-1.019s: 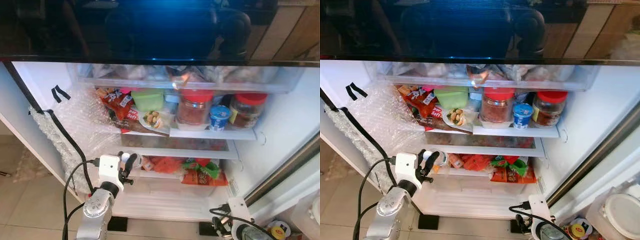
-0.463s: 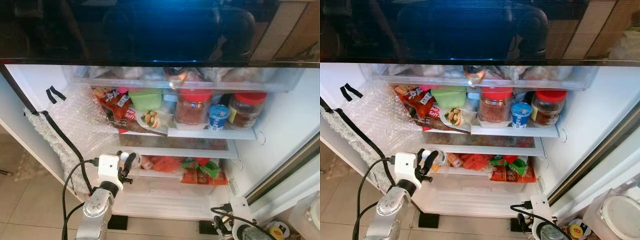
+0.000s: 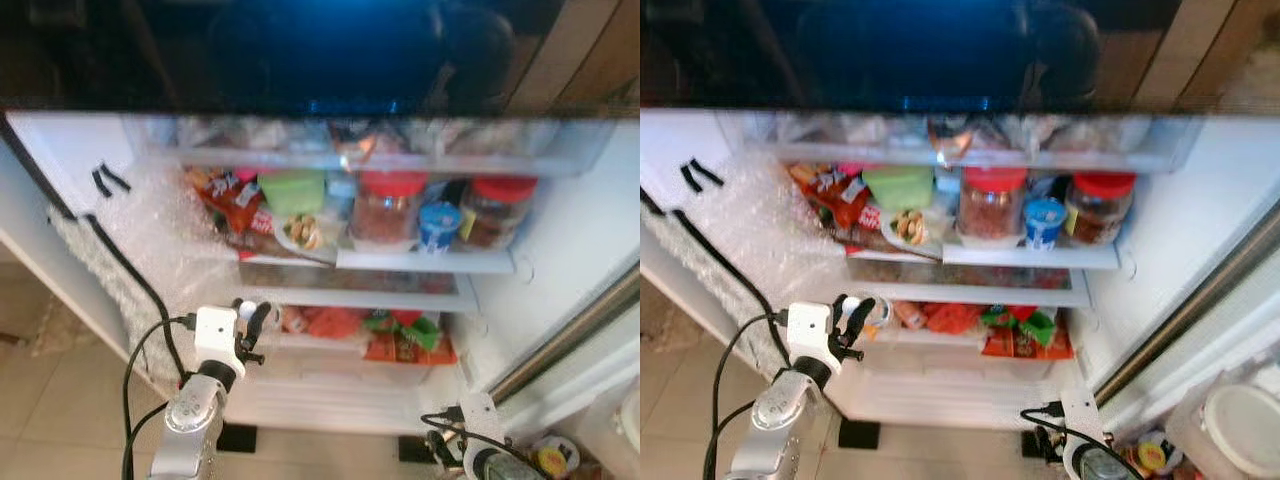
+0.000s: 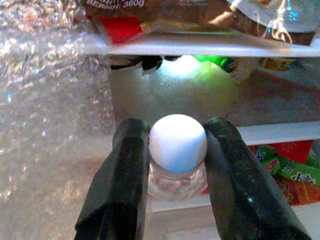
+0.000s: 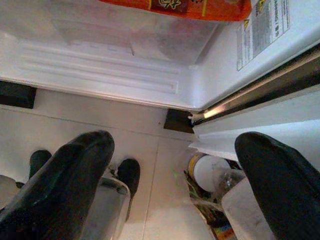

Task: Restocking fridge

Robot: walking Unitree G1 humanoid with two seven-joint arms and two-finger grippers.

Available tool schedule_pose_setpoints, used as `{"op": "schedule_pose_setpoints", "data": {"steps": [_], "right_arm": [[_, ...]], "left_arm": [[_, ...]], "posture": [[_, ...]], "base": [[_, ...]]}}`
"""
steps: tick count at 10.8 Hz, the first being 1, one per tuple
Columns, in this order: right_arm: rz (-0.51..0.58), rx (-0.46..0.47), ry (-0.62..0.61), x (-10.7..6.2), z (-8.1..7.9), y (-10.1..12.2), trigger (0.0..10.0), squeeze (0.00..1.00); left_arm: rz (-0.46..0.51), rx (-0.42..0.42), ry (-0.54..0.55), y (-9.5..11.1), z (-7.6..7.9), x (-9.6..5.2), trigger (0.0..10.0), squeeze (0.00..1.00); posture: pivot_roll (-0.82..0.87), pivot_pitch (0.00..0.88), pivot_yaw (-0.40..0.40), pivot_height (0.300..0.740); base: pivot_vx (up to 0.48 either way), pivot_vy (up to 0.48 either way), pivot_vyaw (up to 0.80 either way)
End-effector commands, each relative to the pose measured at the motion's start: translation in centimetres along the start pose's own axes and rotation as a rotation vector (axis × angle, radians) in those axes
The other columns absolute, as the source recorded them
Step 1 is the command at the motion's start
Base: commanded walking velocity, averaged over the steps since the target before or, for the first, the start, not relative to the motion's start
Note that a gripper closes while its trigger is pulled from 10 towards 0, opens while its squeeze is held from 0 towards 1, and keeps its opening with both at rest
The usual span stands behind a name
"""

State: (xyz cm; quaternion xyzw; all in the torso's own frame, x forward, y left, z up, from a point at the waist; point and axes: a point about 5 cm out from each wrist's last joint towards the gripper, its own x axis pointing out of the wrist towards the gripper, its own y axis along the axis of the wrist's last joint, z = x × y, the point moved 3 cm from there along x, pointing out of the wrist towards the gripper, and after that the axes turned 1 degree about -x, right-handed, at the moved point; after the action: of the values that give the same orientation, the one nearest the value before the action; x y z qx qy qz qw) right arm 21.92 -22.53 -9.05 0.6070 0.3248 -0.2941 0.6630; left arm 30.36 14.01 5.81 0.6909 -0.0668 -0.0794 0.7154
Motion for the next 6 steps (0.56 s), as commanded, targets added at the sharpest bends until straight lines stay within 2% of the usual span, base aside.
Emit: {"op": "schedule_pose_setpoints", "data": {"steps": [1,4,6], "right_arm": [[-0.003,0.011,-0.013,-0.08,0.14,-0.34,10.0,0.0],[-0.021,0.016,0.002,-0.07,0.01,-0.54,10.0,0.0],[-0.008,0.012,0.007,-0.08,-0.02,-0.4,10.0,0.0]], "left_arm": [[0.019,0.013,-0.003,0.46,-0.07,0.05,10.0,0.0],[0.025,0.017,-0.004,0.65,0.0,0.13,10.0,0.0],[0.035,0.016,-0.004,0.91,0.02,0.26,10.0,0.0]], "posture": [[-0.02,0.05,-0.001,0.685],[-0.02,0.048,0.0,0.685],[-0.02,0.049,-0.001,0.655]], "base": [[0.0,0.0,0.0],[0.0,0.0,0.0],[0.0,0.0,0.0]]}}
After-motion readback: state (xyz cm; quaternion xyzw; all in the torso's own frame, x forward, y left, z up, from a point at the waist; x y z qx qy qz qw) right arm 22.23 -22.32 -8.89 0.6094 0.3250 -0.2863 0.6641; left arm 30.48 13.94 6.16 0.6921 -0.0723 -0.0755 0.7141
